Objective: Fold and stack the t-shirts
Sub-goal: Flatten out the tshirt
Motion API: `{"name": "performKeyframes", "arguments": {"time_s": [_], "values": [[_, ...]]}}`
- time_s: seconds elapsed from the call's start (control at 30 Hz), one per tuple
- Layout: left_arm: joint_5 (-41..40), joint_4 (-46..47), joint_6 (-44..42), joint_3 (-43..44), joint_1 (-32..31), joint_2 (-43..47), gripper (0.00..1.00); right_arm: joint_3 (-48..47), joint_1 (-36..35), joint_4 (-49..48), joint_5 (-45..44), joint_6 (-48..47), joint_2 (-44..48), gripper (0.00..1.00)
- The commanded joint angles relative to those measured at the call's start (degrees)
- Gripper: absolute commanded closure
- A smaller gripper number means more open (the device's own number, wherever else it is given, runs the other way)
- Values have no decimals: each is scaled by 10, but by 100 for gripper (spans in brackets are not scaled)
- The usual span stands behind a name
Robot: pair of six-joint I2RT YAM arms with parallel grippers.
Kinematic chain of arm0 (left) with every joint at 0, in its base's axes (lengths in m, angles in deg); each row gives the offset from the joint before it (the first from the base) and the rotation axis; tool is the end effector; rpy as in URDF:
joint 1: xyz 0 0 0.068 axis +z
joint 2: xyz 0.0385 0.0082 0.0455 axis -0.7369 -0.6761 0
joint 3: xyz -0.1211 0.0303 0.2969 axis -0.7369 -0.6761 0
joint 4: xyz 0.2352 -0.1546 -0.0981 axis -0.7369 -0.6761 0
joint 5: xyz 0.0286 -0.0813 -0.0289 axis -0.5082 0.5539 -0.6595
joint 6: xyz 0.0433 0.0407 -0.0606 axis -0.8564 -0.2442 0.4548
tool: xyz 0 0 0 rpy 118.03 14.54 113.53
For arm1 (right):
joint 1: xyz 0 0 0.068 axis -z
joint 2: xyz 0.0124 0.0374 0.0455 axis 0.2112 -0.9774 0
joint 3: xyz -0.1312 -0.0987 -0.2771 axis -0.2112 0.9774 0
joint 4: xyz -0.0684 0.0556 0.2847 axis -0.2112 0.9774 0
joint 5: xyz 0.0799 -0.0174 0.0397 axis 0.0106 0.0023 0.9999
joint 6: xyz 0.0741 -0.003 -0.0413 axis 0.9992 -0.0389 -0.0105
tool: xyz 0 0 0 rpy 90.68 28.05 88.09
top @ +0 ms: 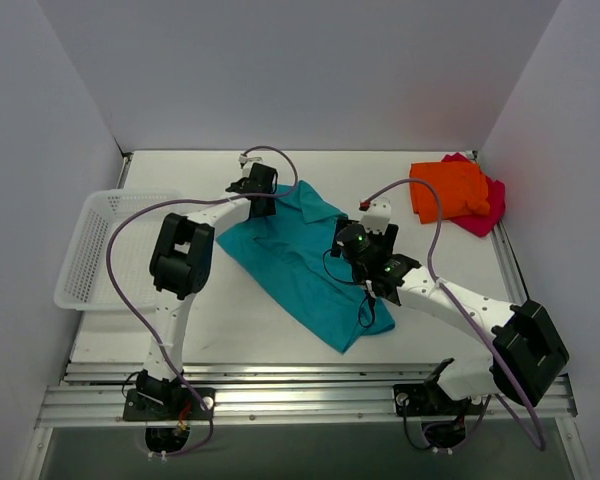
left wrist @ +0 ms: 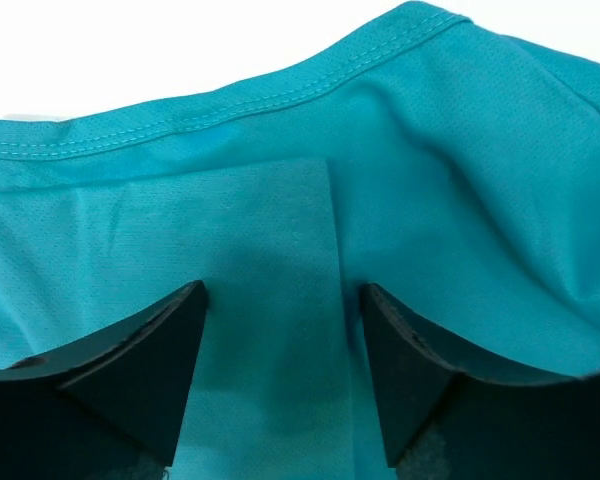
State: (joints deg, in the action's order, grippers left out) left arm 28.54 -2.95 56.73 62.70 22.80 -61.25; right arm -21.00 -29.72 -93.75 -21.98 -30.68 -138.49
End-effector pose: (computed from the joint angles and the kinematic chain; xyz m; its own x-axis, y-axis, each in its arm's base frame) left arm 0.5547 -0.2209 0.1474 -0.6922 -0.1115 -0.7130 -0.1704 0.9853 0.0114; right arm 0.2886 0.1996 0.2820 -0.3325 0.2654 -0.9050 0.0445 0.9629 0.2661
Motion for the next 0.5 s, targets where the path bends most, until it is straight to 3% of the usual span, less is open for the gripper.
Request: {"name": "performKeyframes", "arguments": {"time_s": [0.0, 0.27, 0.47], "values": [[-25, -4, 8, 6, 8, 6, 30, -9, 6, -12, -5, 0, -9, 23], [-32, 13, 10, -22, 12, 32, 36, -15, 7, -12, 1, 0, -30, 23], [-41, 12, 10, -27, 12, 43, 49, -18, 7, -12, 2, 0, -37, 23]]}}
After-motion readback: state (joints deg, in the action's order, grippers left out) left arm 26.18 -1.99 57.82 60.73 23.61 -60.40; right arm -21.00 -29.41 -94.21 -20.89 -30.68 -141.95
